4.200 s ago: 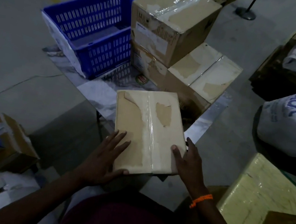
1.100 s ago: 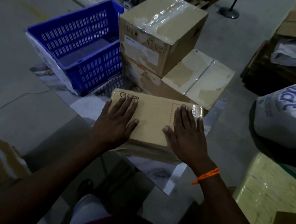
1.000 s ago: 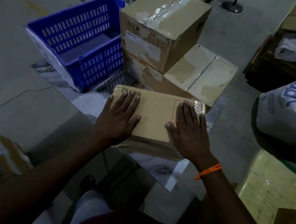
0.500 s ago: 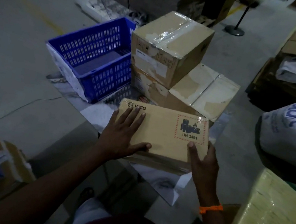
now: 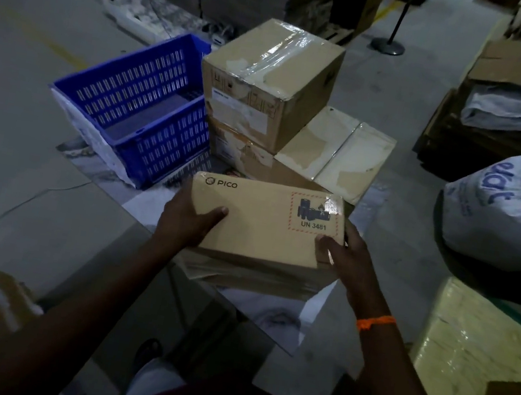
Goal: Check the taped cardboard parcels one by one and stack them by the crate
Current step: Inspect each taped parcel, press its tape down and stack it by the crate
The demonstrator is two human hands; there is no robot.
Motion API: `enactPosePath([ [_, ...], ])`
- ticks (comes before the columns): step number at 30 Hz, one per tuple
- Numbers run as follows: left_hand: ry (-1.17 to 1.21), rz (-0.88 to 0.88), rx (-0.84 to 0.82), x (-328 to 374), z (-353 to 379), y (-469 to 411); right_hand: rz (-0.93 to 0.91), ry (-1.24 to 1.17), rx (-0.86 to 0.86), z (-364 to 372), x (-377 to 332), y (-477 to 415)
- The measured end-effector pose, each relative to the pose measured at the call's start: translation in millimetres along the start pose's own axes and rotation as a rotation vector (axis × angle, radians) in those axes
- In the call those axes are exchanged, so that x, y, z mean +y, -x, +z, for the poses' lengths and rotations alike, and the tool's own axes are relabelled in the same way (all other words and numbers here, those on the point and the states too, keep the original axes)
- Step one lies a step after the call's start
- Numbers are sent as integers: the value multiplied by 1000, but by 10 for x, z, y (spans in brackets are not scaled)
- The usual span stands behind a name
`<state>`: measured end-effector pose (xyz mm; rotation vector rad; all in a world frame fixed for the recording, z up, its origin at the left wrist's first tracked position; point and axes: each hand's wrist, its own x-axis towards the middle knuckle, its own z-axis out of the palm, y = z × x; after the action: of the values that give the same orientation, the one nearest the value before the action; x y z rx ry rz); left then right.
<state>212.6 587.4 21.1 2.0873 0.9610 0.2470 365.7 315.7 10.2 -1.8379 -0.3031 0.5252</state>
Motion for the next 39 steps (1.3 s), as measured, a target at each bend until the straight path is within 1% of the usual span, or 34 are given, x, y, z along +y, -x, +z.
enactPosePath([
  [3,90,-56,18,-78,-154,21,2,43,-61,-8,-109,-63],
  [5,213,-53,56,-174,-314,106,-24,66,-78,25,-101,13],
  [8,486,-23,60,-374,-507,285,-76,82,-47,130,21,141],
  [11,658,-76,85,-583,-543,458,-77,52,15,227,165,242],
  [13,711,-142,138,-689,-524,567,-24,-51,27,246,225,343],
  [15,733,-203,140,-771,-479,685,82,-173,22,236,288,463],
  [16,779,-238,117,-810,-428,745,149,-194,11,224,325,519],
  [18,854,-315,90,-890,-293,858,247,-149,-27,228,454,593],
  [19,835,-336,93,-922,-215,897,251,-71,-35,236,557,603],
  [21,693,-350,99,-1003,-57,917,204,65,-17,256,711,607],
  [23,578,-387,109,-1025,46,892,131,139,3,273,766,588],
  [25,525,-443,125,-1014,84,831,93,204,6,294,775,524],
  [27,461,-450,103,-972,47,754,95,186,-6,313,760,431],
  [31,355,-336,-66,-776,-100,405,86,118,-89,317,652,98],
  [33,359,-327,-114,-631,-131,233,100,34,-139,351,538,-76],
  [35,419,-344,-109,-464,-112,178,65,34,-139,418,459,-187],
  [37,513,-385,-19,-383,-94,203,-9,72,-123,465,418,-196],
  [39,597,-367,104,-421,-124,259,-62,44,-109,438,384,-98],
])
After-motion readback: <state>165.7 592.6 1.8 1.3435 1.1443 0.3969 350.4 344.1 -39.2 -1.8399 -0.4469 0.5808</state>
